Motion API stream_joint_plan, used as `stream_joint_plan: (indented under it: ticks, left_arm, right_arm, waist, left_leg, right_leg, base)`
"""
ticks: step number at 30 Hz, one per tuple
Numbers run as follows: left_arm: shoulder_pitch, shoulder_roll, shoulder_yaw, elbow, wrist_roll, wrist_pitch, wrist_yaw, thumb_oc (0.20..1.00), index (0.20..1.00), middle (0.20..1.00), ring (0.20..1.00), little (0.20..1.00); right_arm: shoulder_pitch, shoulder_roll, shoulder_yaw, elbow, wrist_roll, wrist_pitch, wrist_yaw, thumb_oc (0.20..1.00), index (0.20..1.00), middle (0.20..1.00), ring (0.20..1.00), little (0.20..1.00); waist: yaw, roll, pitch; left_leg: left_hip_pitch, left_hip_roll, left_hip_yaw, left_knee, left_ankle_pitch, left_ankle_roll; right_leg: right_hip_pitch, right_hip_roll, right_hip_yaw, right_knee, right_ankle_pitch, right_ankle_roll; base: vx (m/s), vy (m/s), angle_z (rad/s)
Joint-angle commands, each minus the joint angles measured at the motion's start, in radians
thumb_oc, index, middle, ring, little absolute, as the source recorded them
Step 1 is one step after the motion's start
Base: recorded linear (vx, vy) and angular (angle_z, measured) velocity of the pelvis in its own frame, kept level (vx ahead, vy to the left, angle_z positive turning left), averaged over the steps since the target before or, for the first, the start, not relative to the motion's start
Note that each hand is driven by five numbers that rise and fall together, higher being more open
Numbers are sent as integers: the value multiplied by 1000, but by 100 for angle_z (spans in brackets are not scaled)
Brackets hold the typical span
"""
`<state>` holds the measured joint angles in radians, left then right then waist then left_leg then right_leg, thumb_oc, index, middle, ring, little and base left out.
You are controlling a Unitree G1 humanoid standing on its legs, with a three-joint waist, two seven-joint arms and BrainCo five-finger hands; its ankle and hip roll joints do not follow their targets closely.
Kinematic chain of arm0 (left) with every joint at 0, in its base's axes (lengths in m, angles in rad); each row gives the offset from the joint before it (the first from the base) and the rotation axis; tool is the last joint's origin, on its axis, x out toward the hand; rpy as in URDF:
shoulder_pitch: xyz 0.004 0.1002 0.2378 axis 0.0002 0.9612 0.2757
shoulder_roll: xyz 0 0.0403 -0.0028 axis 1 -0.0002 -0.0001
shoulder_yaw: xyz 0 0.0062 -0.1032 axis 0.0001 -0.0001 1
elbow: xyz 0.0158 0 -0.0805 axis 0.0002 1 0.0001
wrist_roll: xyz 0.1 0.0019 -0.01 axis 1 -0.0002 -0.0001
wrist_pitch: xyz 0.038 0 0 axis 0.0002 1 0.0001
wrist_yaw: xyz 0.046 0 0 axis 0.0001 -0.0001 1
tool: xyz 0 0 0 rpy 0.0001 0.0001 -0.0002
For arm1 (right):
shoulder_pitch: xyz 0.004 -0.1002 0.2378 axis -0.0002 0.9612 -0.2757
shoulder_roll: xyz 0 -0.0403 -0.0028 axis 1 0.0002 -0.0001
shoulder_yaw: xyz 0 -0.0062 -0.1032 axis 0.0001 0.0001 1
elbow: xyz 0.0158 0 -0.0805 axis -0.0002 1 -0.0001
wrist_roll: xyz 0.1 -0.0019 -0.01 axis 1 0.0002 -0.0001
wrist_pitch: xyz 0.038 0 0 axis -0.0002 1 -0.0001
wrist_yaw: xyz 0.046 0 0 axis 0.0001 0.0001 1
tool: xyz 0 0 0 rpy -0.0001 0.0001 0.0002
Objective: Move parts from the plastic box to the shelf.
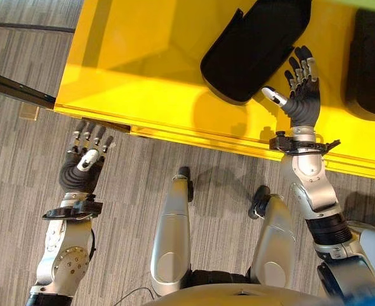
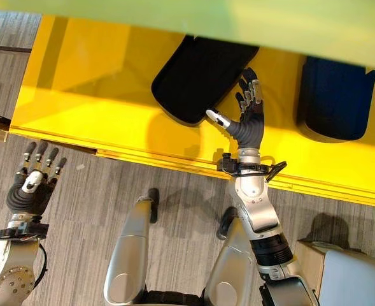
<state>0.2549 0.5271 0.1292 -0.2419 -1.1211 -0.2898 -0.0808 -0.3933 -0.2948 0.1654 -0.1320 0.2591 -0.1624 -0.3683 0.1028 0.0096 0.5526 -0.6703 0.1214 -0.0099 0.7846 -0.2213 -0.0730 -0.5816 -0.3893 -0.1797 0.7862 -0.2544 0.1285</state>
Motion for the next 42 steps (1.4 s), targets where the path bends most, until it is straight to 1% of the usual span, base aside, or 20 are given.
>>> stream_joint_plan:
  ticks: [1,2,4,7,12,15,16,18,19,20,22,26,30,33,34,35,36,39,41,42]
  left_arm:
    - [5,-12,68,-117,-29,-68,-22,1000,1000,1000,1000,1000]
    - [-9,-16,77,-133,-24,-73,-25,1000,1000,1000,1000,1000]
    - [-55,-36,92,-182,-40,-87,-33,1000,1000,1000,1000,1000]
    - [-91,-48,80,-198,-54,-87,-37,1000,1000,1000,1000,1000]
    - [-177,-24,78,-244,-44,-106,-36,1000,1000,1000,1000,1000]
    - [-228,0,75,-256,-26,-126,-22,1000,1000,1000,1000,1000]
    - [-264,8,59,-254,-11,-139,-2,1000,1000,1000,1000,1000]
    - [-280,11,52,-255,-3,-141,3,1000,1000,1000,1000,1000]
    - [-318,24,15,-239,12,-141,35,1000,1000,1000,1000,1000]
    - [-341,41,2,-229,28,-142,49,1000,1000,1000,1000,1000]
    - [-381,79,-7,-214,48,-136,62,1000,1000,1000,1000,1000]
    - [-436,95,-26,-180,84,-144,85,1000,1000,1000,1000,1000]
    - [-523,76,-74,-101,163,-152,145,1000,1000,1000,1000,1000]
    - [-553,63,-89,-64,196,-152,177,1000,1000,1000,1000,1000]
    - [-582,58,-106,-26,238,-153,211,1000,1000,1000,1000,1000]
    - [-584,58,-107,-25,239,-153,213,1000,1000,1000,1000,1000]
    - [-607,55,-116,12,267,-151,234,1000,1000,1000,1000,1000]
    - [-635,50,-123,46,294,-149,263,1000,1000,1000,1000,1000]
    - [-668,20,-132,113,306,-149,311,1000,1000,1000,1000,1000]
    - [-669,20,-133,114,306,-150,312,1000,1000,1000,1000,1000]
  right_arm:
    - [-18,-7,-41,-22,-27,-67,16,1000,1000,1000,1000,1000]
    - [-20,-6,-43,-22,-24,-68,20,1000,1000,1000,1000,1000]
    - [-25,-2,-39,-19,-15,-65,30,1000,1000,1000,1000,1000]
    - [-26,3,-31,-11,-5,-63,38,1000,1000,1000,1000,1000]
    - [-35,4,-13,-5,15,-58,56,1000,1000,1000,1000,1000]
    - [-37,8,-1,11,34,-61,59,1000,1000,1000,1000,1000]
    - [-37,12,13,16,48,-62,63,1000,1000,1000,1000,1000]
    - [-37,14,14,19,55,-62,65,1000,1000,1000,1000,1000]
    - [-40,15,35,21,64,-57,69,1000,1000,1000,1000,1000]
    - [-44,12,39,24,71,-52,67,1000,1000,1000,1000,1000]
    - [-45,7,49,22,80,-52,70,1000,1000,1000,1000,1000]
    - [-43,10,56,26,93,-54,70,1000,1000,1000,1000,1000]
    - [-46,18,67,29,115,-59,63,1000,1000,1000,1000,1000]
    - [-49,22,70,30,120,-60,59,1000,1000,1000,1000,1000]
    - [-54,28,75,31,125,-63,50,1000,1000,1000,1000,1000]
    - [-55,27,75,32,125,-63,50,1000,1000,1000,1000,1000]
    - [-59,30,81,30,132,-66,46,1000,1000,1000,1000,1000]
    - [-68,33,85,31,134,-66,38,1000,1000,1000,1000,1000]
    - [-82,42,92,36,139,-69,24,1000,1000,1000,1000,1000]
    - [-83,42,92,37,139,-70,24,1000,1000,1000,1000,1000]
  waist:
    - [7,34,-59]
    - [6,34,-59]
    - [3,32,-57]
    - [0,29,-57]
    - [-12,24,-59]
    - [-18,21,-60]
    - [-24,19,-62]
    - [-27,17,-61]
    - [-38,13,-60]
    - [-40,10,-62]
    - [-50,6,-62]
    - [-61,0,-66]
    - [-82,-8,-68]
    - [-87,-11,-69]
    - [-95,-14,-70]
    - [-95,-14,-69]
    - [-101,-18,-71]
    - [-106,-20,-74]
    - [-113,-24,-77]
    - [-113,-23,-77]
  left_leg:
    - [22,22,-39,-24,-23,3]
    - [11,20,-39,-31,1,7]
    - [10,20,-38,-28,-1,5]
    - [11,20,-35,-29,-1,4]
    - [12,19,-32,-27,-2,4]
    - [12,19,-31,-27,-1,2]
    - [11,21,-30,-25,0,1]
    - [10,21,-30,-25,0,1]
    - [9,23,-28,-22,0,1]
    - [21,26,-28,-16,-25,-6]
    - [19,28,-28,-9,-28,-6]
    - [18,30,-26,-6,-29,-7]
    - [19,35,-21,-3,-31,-8]
    - [18,36,-19,2,-33,-8]
    - [17,39,-17,2,-34,-8]
    - [17,39,-17,3,-34,-8]
    - [17,41,-16,5,-35,-8]
    - [18,43,-14,5,-36,-9]
    - [15,46,-12,6,-37,-9]
    - [15,46,-12,6,-37,-9]
  right_leg:
    - [47,-2,-7,6,-41,-5]
    - [34,-1,-6,0,-22,-13]
    - [32,-1,-3,3,-22,-15]
    - [31,0,-2,1,-22,-15]
    - [29,1,3,1,-22,-17]
    - [28,1,4,-1,-20,-17]
    - [26,0,4,-1,-19,-17]
    - [25,1,5,-2,-18,-17]
    - [25,1,7,1,-19,-18]
    - [34,2,11,7,-40,-10]
    - [31,3,16,9,-40,-11]
    - [29,5,18,11,-39,-11]
    - [23,8,24,13,-38,-10]
    - [19,9,29,15,-38,-10]
    - [17,11,31,15,-38,-10]
    - [17,11,31,15,-39,-10]
    - [16,13,34,14,-37,-10]
    - [14,14,36,14,-38,-10]
    - [10,15,39,16,-39,-10]
    - [9,15,39,16,-39,-10]
  base:
    - [-62,17,0]
    - [0,0,0]
    - [-35,6,1]
    - [0,0,0]
    - [0,0,0]
    - [0,0,0]
    - [0,0,0]
    - [0,0,0]
    - [64,5,0]
    - [61,9,-3]
    - [29,5,-5]
    - [-3,7,-2]
    - [4,15,-4]
    - [1,11,-4]
    - [1,14,-6]
    - [8,17,-7]
    - [7,11,-6]
    - [14,12,-8]
    - [17,14,-5]
    - [16,12,-6]
